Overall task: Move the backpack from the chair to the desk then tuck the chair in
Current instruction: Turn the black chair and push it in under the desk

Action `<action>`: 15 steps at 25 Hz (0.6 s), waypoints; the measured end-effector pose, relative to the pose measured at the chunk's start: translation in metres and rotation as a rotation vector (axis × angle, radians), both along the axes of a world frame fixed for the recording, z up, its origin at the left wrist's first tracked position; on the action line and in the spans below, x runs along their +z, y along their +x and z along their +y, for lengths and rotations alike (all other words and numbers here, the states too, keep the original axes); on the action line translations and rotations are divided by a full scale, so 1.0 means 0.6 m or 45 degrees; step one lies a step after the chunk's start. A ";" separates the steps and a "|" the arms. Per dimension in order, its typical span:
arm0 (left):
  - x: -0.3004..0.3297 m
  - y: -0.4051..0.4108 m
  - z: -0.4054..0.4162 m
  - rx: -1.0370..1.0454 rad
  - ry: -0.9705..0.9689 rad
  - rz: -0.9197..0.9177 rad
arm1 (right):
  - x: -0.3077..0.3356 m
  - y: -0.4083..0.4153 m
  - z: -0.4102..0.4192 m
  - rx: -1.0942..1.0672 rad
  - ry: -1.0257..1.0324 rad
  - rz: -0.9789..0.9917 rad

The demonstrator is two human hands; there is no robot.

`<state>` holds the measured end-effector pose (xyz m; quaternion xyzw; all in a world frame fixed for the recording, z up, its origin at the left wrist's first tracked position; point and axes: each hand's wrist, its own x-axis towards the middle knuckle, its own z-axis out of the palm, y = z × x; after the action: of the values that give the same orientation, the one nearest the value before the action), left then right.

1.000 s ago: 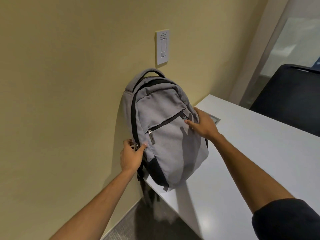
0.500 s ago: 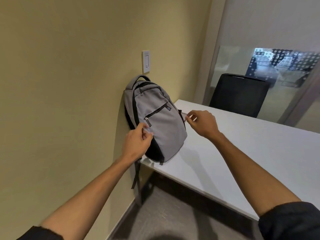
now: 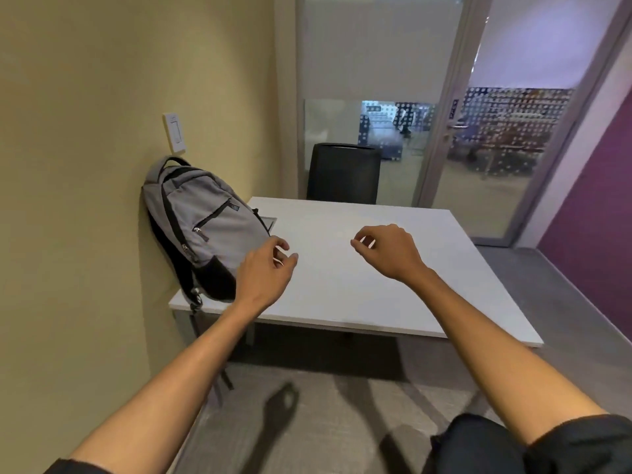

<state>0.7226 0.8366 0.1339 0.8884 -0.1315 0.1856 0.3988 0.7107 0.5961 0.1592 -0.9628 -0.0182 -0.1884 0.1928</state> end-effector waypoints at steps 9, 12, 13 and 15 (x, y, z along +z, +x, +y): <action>-0.043 -0.193 -0.308 -0.418 -0.005 0.131 | -0.046 -0.333 -0.284 -0.362 -0.008 0.249; -0.073 -0.290 -0.411 -0.545 -0.045 0.193 | -0.076 -0.464 -0.383 -0.469 -0.020 0.299; -0.087 -0.329 -0.449 -0.590 -0.062 0.224 | -0.086 -0.512 -0.419 -0.522 -0.023 0.322; -0.113 -0.406 -0.515 -0.678 -0.049 0.276 | -0.103 -0.599 -0.482 -0.619 -0.031 0.346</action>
<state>0.4789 0.5275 0.0661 0.8295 -0.3133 -0.0192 0.4619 0.3511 0.3068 0.0973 -0.9576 0.2370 -0.0979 0.1313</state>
